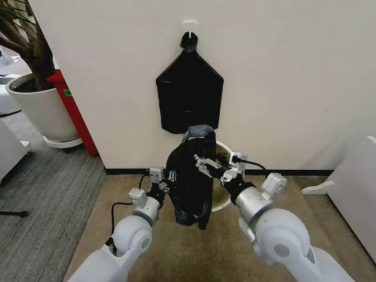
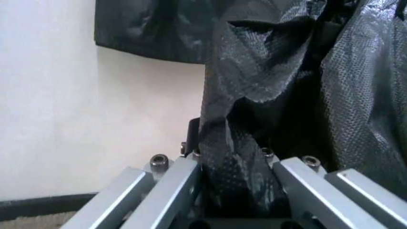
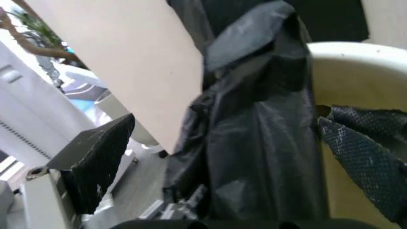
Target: Place the garbage bag over the trash bin.
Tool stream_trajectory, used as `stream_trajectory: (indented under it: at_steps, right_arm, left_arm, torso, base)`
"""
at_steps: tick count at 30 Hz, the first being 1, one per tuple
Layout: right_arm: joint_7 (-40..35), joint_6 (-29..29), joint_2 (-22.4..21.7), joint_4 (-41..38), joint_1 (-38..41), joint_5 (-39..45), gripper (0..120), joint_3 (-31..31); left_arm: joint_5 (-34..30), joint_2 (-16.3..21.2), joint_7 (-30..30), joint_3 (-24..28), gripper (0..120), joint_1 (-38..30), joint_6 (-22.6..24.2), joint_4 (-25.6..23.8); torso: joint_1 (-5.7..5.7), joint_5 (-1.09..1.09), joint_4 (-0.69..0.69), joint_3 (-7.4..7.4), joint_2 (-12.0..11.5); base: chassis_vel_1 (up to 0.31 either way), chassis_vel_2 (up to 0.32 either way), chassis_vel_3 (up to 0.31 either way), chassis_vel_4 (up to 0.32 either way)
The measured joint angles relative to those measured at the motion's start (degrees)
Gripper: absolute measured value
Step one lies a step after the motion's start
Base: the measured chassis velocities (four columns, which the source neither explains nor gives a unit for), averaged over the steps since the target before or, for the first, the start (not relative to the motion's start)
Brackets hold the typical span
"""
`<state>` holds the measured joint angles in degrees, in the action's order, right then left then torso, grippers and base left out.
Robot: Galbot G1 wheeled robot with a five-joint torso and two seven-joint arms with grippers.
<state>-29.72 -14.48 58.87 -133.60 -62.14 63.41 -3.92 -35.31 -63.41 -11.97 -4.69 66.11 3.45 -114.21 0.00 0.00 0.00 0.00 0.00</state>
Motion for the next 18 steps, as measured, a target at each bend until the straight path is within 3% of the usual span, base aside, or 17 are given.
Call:
stream_trajectory:
  at_steps: [18]
  right_arm:
    - [-2.58,-0.63,0.81,5.19,3.87,-1.09,100,2.28]
  left_arm:
    - [0.05,0.10,1.14,-0.02,3,0.09,-0.40,-1.20]
  torso:
    - [0.00,0.00,0.00,0.00,0.00]
  base:
    - [0.000,0.000,0.000,0.000]
